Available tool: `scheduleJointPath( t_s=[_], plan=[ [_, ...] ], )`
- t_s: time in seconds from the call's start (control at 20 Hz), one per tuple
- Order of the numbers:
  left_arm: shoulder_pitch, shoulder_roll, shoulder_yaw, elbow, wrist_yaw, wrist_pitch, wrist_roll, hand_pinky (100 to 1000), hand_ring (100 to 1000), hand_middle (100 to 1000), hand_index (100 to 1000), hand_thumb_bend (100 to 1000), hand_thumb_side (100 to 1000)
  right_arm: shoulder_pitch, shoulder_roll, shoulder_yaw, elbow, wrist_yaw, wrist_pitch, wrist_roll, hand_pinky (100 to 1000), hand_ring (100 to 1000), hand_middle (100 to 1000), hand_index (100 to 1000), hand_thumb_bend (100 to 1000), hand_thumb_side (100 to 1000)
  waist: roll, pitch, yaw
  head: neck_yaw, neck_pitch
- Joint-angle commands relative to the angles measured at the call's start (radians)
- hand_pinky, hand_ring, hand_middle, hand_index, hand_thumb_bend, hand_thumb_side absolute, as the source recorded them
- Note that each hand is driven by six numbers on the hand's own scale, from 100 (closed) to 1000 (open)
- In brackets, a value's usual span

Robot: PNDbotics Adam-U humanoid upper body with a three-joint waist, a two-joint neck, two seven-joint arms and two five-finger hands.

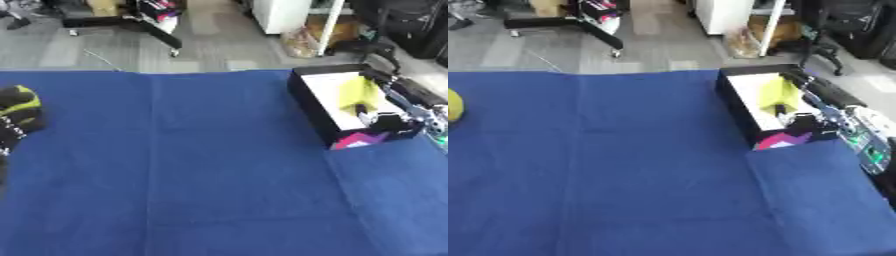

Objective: Pick up the objects with one hand, pass them to the other hand, and then place them into the box on the other side of the table.

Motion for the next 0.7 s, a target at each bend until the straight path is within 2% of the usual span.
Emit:
scheduleJointPath(
  t_s=[0.05, 0.15, 0.2, 0.25, 0.3, 0.35, 0.4, 0.45, 0.5, 0.55, 0.6, 0.65, 0.7],
  plan=[
    [-0.008, 0.008, 0.006, -0.021, 0.000, -0.001, -0.002, 755, 749, 750, 835, 525, 727, -0.012, -0.045, -0.022, -0.011, -0.026, 0.019, -0.020, 1000, 1000, 1000, 1000, 100, 965, 0.002, -0.011, -0.003, 0.000, -0.015],
    [-0.008, 0.008, 0.006, -0.020, 0.000, -0.001, -0.002, 755, 750, 750, 835, 525, 727, -0.011, -0.038, -0.023, 0.007, -0.105, 0.063, -0.033, 974, 998, 1000, 1000, 100, 1000, 0.003, -0.011, -0.003, 0.000, -0.015],
    [-0.008, 0.008, 0.006, -0.021, 0.001, -0.001, -0.002, 755, 750, 750, 835, 525, 727, -0.011, -0.041, -0.016, 0.005, -0.135, 0.073, -0.031, 970, 1000, 1000, 1000, 100, 521, 0.002, -0.011, -0.002, -0.001, -0.015],
    [-0.009, 0.008, 0.005, -0.021, 0.001, -0.001, -0.002, 755, 750, 750, 835, 525, 727, -0.010, -0.053, -0.004, -0.009, -0.117, 0.061, -0.015, 980, 1000, 1000, 1000, 100, 103, 0.002, -0.011, -0.001, -0.002, -0.016],
    [-0.009, 0.007, 0.006, -0.021, 0.000, -0.001, -0.002, 755, 750, 750, 835, 525, 727, -0.010, -0.056, -0.003, -0.020, -0.076, 0.048, -0.003, 974, 1000, 1000, 1000, 100, 387, 0.002, -0.011, -0.001, -0.002, -0.016],
    [-0.009, 0.007, 0.006, -0.021, 0.001, -0.001, -0.002, 755, 750, 750, 835, 525, 727, -0.011, -0.053, -0.010, -0.024, -0.056, 0.044, -0.007, 968, 1000, 1000, 1000, 100, 580, 0.002, -0.011, -0.002, -0.001, -0.017],
    [-0.008, 0.007, 0.006, -0.021, 0.001, -0.001, -0.001, 755, 750, 750, 835, 525, 727, -0.010, -0.046, -0.015, -0.022, -0.065, 0.047, -0.015, 957, 1000, 992, 1000, 100, 707, 0.002, -0.011, -0.002, 0.000, -0.018],
    [-0.008, 0.007, 0.006, -0.021, 0.001, -0.001, -0.001, 755, 750, 750, 835, 525, 727, -0.008, -0.046, -0.013, -0.018, -0.084, 0.052, -0.017, 970, 1000, 1000, 1000, 100, 157, 0.002, -0.011, -0.001, 0.000, -0.018],
    [-0.008, 0.007, 0.006, -0.021, 0.000, -0.001, -0.001, 755, 750, 750, 835, 525, 727, -0.008, -0.052, -0.008, -0.018, -0.076, 0.054, -0.012, 966, 1000, 1000, 1000, 100, 309, 0.002, -0.011, 0.000, 0.000, -0.018],
    [-0.008, 0.007, 0.007, -0.021, 0.001, -0.001, -0.001, 755, 750, 750, 835, 525, 727, -0.008, -0.050, -0.010, -0.019, -0.077, 0.055, -0.013, 963, 1000, 1000, 1000, 100, 697, 0.002, -0.012, 0.000, 0.000, -0.017],
    [-0.007, 0.007, 0.007, -0.021, 0.001, -0.002, -0.001, 755, 750, 750, 835, 524, 727, -0.007, -0.044, -0.013, -0.016, -0.099, 0.061, -0.018, 954, 994, 967, 1000, 100, 846, 0.002, -0.012, 0.000, 0.000, -0.018],
    [-0.007, 0.007, 0.007, -0.021, 0.001, -0.002, 0.000, 754, 750, 750, 835, 524, 727, -0.006, -0.042, -0.011, -0.012, -0.139, 0.069, -0.018, 957, 998, 981, 1000, 100, 555, 0.002, -0.012, 0.000, 0.001, -0.018],
    [-0.007, 0.007, 0.007, -0.020, 0.001, -0.002, -0.001, 755, 750, 750, 835, 524, 727, -0.005, -0.050, -0.004, -0.014, -0.148, 0.070, -0.010, 966, 1000, 1000, 1000, 100, 198, 0.001, -0.012, 0.001, 0.001, -0.018]
  ],
)
